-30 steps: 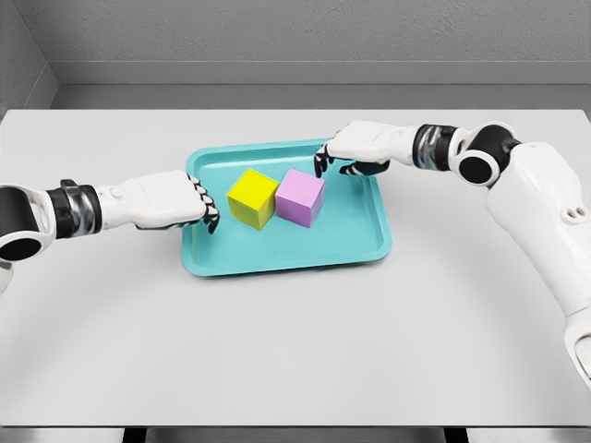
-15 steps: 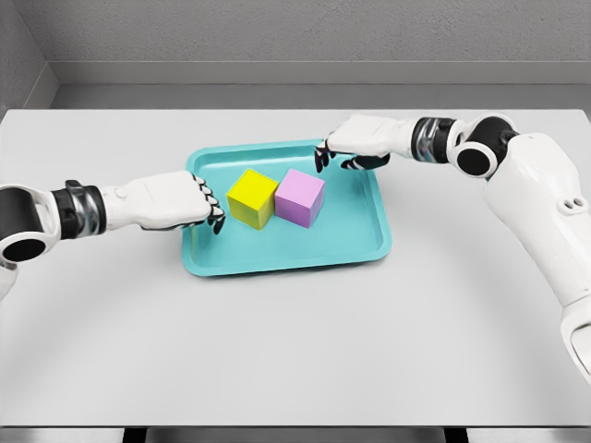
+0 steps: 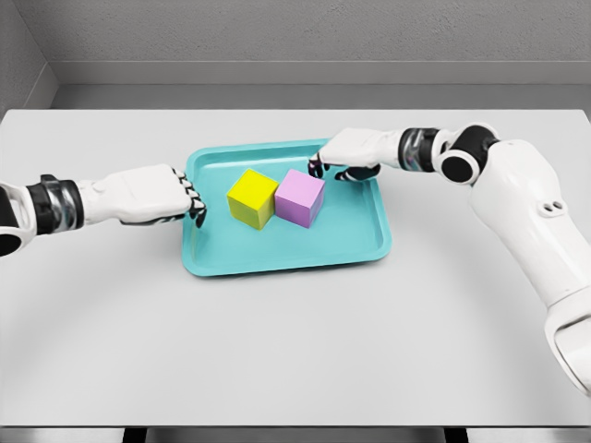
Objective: Push two cubes
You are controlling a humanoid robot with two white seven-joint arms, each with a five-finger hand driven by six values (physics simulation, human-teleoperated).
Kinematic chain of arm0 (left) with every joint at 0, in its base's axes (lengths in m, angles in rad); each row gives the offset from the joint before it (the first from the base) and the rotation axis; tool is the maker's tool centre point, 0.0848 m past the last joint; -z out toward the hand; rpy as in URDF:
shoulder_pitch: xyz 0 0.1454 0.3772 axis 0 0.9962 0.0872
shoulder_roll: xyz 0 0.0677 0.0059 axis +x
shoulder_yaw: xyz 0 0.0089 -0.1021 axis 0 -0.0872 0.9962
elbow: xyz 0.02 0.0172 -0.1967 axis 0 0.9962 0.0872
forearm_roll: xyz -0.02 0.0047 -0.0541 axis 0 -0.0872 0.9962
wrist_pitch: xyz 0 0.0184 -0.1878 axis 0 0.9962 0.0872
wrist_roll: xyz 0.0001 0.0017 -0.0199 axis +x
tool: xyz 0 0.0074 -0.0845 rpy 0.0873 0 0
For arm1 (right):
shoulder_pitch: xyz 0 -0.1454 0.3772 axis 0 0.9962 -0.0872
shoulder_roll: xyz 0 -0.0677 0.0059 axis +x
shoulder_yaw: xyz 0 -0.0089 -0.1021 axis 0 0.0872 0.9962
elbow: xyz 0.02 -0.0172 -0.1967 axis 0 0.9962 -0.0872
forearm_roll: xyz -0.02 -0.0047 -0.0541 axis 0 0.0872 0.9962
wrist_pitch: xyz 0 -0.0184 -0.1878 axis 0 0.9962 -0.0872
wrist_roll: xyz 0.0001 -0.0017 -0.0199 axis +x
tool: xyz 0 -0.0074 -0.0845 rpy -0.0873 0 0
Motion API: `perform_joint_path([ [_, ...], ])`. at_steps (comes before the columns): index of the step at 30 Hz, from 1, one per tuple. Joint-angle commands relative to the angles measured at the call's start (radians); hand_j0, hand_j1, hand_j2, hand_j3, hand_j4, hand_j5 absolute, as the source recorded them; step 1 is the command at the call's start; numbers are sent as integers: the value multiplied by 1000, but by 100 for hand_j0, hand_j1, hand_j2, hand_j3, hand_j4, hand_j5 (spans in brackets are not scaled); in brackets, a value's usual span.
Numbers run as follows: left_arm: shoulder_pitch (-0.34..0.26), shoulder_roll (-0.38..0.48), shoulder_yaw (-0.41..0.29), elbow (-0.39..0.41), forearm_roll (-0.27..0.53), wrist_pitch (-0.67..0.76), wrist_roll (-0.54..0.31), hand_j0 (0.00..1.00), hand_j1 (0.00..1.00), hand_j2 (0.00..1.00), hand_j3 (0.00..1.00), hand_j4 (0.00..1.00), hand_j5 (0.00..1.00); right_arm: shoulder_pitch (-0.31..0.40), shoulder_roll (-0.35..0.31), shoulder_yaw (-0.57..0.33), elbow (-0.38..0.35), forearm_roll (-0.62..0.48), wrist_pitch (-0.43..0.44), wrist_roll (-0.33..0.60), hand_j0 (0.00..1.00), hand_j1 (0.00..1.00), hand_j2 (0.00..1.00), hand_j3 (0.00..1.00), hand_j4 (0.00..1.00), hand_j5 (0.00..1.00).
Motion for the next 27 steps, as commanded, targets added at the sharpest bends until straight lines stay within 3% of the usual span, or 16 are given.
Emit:
perform_joint_path([
  [1, 0, 5, 3, 0, 6, 2, 0, 49, 49, 49, 49, 49, 49, 0, 4, 5, -5, -3, 3, 0, 57, 57, 57, 57, 57, 57],
  [15, -2, 1, 3, 2, 13, 2, 0, 49, 49, 49, 49, 49, 49, 12, 1, 28, -16, -6, 3, 0, 57, 57, 57, 57, 57, 57],
  [17, -2, 1, 3, 2, 13, 2, 0, 49, 49, 49, 49, 49, 49, 17, -6, 33, -80, -3, 3, 1, 57, 57, 57, 57, 57, 57],
  [27, -2, 3, 5, 2, 13, 2, 0, 49, 49, 49, 49, 49, 49, 25, -5, 56, -85, -8, 3, 1, 57, 57, 57, 57, 57, 57],
])
